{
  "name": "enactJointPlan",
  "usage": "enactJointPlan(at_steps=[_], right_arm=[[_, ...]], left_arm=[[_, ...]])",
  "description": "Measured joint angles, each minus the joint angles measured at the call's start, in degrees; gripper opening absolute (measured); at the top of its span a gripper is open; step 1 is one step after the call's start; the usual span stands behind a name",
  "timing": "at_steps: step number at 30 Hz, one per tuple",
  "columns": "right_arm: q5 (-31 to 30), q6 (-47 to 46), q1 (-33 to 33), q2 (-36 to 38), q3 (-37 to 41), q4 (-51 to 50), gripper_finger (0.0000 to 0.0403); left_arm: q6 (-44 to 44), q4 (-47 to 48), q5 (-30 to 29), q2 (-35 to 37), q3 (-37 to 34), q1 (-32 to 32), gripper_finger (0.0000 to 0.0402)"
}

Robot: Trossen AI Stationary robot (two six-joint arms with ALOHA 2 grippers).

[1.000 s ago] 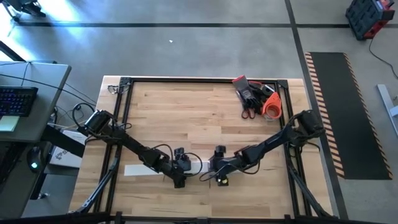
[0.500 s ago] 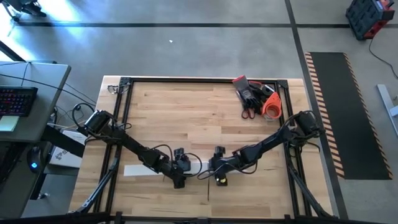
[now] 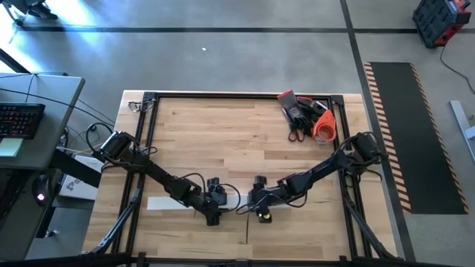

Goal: Ziptie cables
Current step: Close the white cable duct

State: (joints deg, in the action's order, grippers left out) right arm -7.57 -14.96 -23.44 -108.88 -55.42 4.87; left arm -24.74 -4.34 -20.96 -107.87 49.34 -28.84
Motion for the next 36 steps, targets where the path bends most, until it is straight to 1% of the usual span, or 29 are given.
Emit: enactJointPlan(at_steps=[2, 5, 7, 9, 11, 13, 23, 26, 28, 34, 35, 36], right_arm=[[0.9, -0.2, -0.2, 0.0, 0.0, 1.2, 0.0316], [1.0, -2.4, -0.2, 0.0, 0.0, 4.3, 0.0368], [-0.5, -3.3, -0.3, 0.0, -0.1, 5.3, 0.0389], [-2.3, -4.3, -0.5, 0.0, -0.1, 4.8, 0.0392], [-2.8, -4.2, -0.5, 0.0, -0.1, 4.4, 0.0380], [-2.8, -3.2, -0.5, 0.0, -0.1, 3.7, 0.0358], [-4.0, -0.6, -0.5, 0.0, -0.1, 2.5, 0.0195], [-4.1, 0.4, -0.6, 0.1, -0.1, 1.9, 0.0160], [-4.4, 0.3, -0.7, 0.0, -0.1, 1.7, 0.0150], [-3.9, 0.3, -1.0, -0.4, -0.2, 2.0, 0.0144], [-4.1, 0.3, -1.3, -0.4, -0.2, 2.0, 0.0144], [-4.4, 0.2, -1.5, -0.4, -0.2, 2.0, 0.0143]], left_arm=[[0.3, 0.0, 0.2, 0.0, 0.0, 0.0, 0.0192], [0.2, 0.0, 0.1, 0.0, 0.0, 0.0, 0.0192], [-0.3, 0.1, -0.3, 0.0, 0.0, 0.0, 0.0192], [-0.4, 0.1, -0.5, 0.0, 0.0, 0.0, 0.0192], [-0.4, 0.1, -0.5, 0.0, 0.0, 0.0, 0.0192], [-0.4, 0.1, -0.5, 0.0, 0.0, 0.0, 0.0192], [-0.3, 0.2, -0.3, 0.0, 0.0, -0.1, 0.0192], [-0.1, 0.0, 0.6, 0.0, 0.0, -0.1, 0.0192], [0.3, -0.5, 1.5, 0.0, 0.1, 0.0, 0.0192], [4.0, -1.3, 1.6, -0.1, 1.9, 0.2, 0.0192], [4.6, -1.4, 1.7, -0.1, 2.1, 0.5, 0.0194], [5.2, -1.4, 2.1, -0.2, 2.3, 0.8, 0.0206]])
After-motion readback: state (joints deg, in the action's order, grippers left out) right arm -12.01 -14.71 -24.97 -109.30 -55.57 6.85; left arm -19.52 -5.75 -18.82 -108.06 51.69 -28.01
